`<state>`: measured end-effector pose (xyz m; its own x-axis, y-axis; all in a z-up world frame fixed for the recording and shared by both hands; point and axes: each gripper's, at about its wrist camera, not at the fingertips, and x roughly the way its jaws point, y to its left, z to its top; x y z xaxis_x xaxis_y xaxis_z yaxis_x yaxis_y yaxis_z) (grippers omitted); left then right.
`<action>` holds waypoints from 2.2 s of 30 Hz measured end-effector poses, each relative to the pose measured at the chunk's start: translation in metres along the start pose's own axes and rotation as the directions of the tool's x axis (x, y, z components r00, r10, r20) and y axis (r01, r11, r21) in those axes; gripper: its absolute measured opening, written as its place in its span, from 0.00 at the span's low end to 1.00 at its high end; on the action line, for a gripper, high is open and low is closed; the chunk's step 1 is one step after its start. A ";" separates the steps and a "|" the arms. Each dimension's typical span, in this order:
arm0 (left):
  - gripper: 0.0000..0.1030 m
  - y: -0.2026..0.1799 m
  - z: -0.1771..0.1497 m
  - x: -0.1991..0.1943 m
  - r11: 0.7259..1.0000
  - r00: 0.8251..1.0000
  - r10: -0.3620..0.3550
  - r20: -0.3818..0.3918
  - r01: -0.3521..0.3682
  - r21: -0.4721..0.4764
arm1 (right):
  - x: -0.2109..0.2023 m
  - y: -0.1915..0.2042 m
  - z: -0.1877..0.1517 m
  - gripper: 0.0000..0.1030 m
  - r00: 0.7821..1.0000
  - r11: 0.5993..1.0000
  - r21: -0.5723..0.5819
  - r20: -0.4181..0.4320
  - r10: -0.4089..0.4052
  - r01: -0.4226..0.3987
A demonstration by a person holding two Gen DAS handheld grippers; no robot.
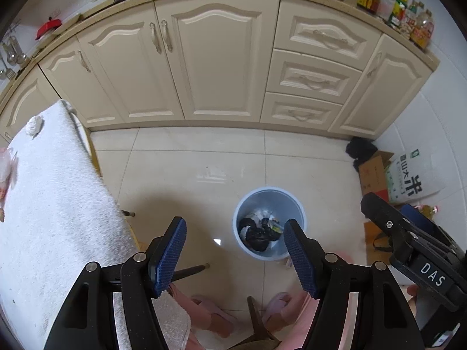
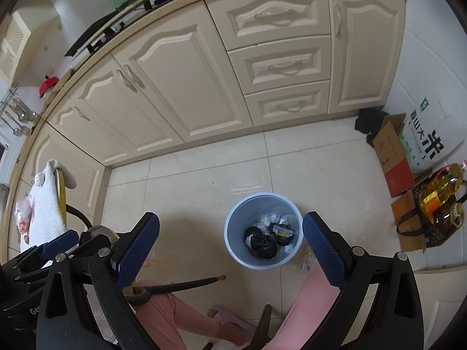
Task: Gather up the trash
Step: 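Move both tools back over the table toward the clear bag and lump, then grasp the brown lump with the left gripper while the right gripper grasps the clear plastic bag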
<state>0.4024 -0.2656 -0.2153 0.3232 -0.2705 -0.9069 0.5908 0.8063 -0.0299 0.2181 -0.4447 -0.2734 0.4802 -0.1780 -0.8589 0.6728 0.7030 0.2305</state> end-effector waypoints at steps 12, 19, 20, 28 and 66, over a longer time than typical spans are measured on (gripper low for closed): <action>0.67 0.052 -0.042 -0.062 0.992 0.995 0.053 0.089 -0.042 -0.119 | -0.017 0.048 -0.007 0.97 0.998 0.994 -0.104 0.027 0.049 -0.046; 0.67 0.091 -0.078 -0.098 0.974 0.989 0.092 0.117 -0.065 -0.216 | -0.030 0.094 -0.020 0.97 0.993 0.978 -0.180 0.038 0.114 -0.106; 0.67 0.098 -0.084 -0.103 0.971 0.988 0.097 0.121 -0.067 -0.231 | -0.031 0.100 -0.020 0.98 0.992 0.975 -0.192 0.039 0.123 -0.113; 0.68 0.151 -0.119 -0.142 0.939 0.980 0.141 0.142 -0.087 -0.333 | -0.037 0.161 -0.038 0.99 0.984 0.942 -0.293 0.020 0.178 -0.165; 0.56 0.435 -0.079 -0.073 0.803 0.992 0.124 0.025 -0.086 -0.590 | 0.041 0.443 -0.048 0.99 0.958 0.708 -0.645 -0.203 0.204 -0.287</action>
<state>0.5778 0.1464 -0.1950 0.4125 -0.1813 -0.8927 0.0103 0.9809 -0.1944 0.5085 -0.1074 -0.2282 0.4828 0.1125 -0.8685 -0.0246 0.9931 0.1150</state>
